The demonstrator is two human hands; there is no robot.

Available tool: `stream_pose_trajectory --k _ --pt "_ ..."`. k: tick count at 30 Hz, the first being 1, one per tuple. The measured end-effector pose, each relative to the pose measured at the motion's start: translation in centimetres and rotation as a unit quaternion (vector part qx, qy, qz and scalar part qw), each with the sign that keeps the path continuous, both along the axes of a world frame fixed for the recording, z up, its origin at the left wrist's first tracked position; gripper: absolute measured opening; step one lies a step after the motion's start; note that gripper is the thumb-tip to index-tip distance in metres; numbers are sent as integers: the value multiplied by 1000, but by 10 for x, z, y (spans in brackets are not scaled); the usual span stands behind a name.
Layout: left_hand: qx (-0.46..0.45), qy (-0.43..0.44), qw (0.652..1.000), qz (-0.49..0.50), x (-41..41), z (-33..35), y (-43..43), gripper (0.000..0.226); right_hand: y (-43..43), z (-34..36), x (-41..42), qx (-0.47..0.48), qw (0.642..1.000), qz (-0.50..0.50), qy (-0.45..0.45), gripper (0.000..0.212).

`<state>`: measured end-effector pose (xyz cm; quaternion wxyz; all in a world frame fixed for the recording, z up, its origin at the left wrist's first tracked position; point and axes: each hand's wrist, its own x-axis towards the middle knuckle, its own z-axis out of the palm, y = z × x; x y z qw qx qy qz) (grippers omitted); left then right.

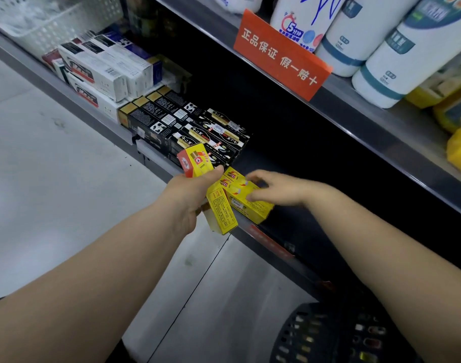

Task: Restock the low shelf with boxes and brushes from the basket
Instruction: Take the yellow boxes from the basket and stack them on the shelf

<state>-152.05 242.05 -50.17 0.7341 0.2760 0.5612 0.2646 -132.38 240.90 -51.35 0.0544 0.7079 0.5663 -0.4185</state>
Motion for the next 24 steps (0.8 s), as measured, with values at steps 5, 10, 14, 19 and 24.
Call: stream_pose_trajectory --k 5,10,14,19,24 --pt "-9 -15 1000 -14 4 3 -1 20 -17 33 -48 40 983 17 179 65" --pt "37 41 996 -67 4 0 -2 39 -10 26 -21 105 984 -77 120 40" --pt "64 89 990 -92 3 -1 0 26 -2 4 27 149 976 -138 -73 40" --pt "33 73 991 -103 4 1 0 23 5 -39 46 102 964 -87 -230 48" --pt "36 51 993 -101 4 2 0 23 13 -69 34 36 983 -69 -164 60"
